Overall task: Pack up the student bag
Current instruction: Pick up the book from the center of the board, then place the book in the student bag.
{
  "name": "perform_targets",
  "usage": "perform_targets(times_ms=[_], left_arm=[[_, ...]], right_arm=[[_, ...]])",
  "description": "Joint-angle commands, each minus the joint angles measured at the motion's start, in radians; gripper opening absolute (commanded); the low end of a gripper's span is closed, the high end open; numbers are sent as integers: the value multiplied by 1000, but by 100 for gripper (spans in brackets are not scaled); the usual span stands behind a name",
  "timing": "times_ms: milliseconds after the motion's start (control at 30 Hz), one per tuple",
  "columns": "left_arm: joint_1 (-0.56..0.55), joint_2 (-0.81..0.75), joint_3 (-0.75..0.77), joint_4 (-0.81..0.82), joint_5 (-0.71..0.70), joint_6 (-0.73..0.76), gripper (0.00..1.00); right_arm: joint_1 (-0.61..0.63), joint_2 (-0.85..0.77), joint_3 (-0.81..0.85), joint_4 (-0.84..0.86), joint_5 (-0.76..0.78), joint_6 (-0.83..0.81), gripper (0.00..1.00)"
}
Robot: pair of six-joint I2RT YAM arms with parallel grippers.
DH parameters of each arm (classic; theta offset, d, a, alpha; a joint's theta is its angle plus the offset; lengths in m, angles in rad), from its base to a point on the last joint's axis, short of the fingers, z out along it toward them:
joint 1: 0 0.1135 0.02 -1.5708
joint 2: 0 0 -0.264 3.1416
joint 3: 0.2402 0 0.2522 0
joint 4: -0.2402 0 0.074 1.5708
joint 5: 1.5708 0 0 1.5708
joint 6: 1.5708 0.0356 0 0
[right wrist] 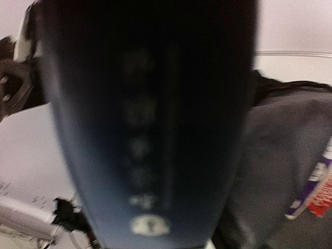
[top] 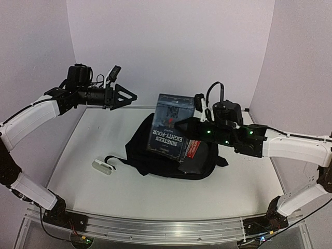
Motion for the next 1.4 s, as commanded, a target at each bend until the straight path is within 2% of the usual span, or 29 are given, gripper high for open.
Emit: perform_targets(times_ms=[0,100,233,333,600,800,867,933,1133,1200,1367], left_arm=[[-11,76,-25,-48,-145,-19,83],[-36,118,-52,5,-145,-76,88],[-73,183,-63,41,-165,-126,91],[-93,231,-57,42,-186,-151,92],[-109,362,-49,89,-153,-234,92],[-130,460,-30,237,-19,-339,85],[-147,488,-11,260,-2,-358,81],[-162,508,3,284,16,-375,69],[-169,470,-1,419,56,-420,7],[-170,425,13,423,54,-385,0],[-169,286,23,480,57,-294,0]], right_arm=[[-33,-129,129,-274,514,-31,0],[-102,-181,130,-370,572,-13,0],[-234,-247,98,-444,544,13,0],[-277,-275,74,-468,539,24,0],[-288,-281,38,-482,460,81,0],[-288,-282,21,-480,341,120,0],[-287,-286,10,-480,317,134,0],[-287,-293,-3,-480,300,146,0],[-288,-326,-49,-466,233,193,0],[-287,-338,-79,-437,194,223,0],[-288,-351,-150,-321,83,297,0]])
